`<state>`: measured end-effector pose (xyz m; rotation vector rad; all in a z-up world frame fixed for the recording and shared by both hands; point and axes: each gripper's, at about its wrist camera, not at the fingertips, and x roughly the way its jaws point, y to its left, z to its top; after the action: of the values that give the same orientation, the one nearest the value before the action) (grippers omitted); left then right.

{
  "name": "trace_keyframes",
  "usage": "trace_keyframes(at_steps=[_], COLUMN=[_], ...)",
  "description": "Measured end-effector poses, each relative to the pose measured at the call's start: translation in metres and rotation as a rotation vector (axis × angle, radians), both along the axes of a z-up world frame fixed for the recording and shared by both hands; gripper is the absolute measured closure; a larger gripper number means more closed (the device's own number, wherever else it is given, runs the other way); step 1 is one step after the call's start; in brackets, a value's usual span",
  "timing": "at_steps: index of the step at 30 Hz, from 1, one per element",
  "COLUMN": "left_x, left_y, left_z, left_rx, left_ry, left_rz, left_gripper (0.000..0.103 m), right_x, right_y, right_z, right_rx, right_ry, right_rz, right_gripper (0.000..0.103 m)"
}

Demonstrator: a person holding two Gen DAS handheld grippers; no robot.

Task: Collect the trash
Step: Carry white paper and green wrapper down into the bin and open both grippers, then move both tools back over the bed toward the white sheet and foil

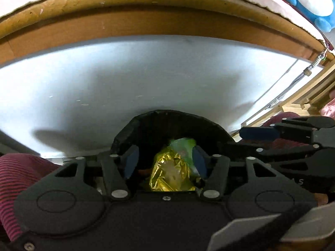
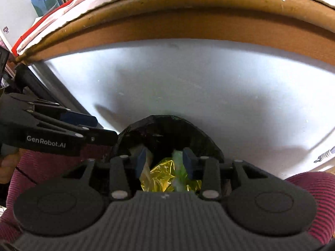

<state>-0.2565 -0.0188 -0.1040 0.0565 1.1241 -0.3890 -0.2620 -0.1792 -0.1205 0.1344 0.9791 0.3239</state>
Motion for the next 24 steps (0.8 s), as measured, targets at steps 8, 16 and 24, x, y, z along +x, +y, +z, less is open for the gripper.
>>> trace_keyframes(at_steps=[8,16,24], left_x=[-0.002,0.0,0.002], left_y=[0.0,0.003,0.026], left_z=[0.004,0.023,0.068], left_rx=[0.009,-0.008,-0.057], left_ry=[-0.024,-0.084,-0.231], left_rz=[0.005,-0.012,-0.057], left_gripper=[0.042,0.04,0.032], right_x=[0.001,0.001,0.006], right_y=[-0.005,-0.016,-0.04], right_z=[0.003,0.024,0.08], right_rx=[-0.005,0.014,0.066], right_ry=[-0.018,-0.071,-0.211], right_rz=[-0.022,-0.024,-0.041], right_gripper=[0.04,0.037,0.036])
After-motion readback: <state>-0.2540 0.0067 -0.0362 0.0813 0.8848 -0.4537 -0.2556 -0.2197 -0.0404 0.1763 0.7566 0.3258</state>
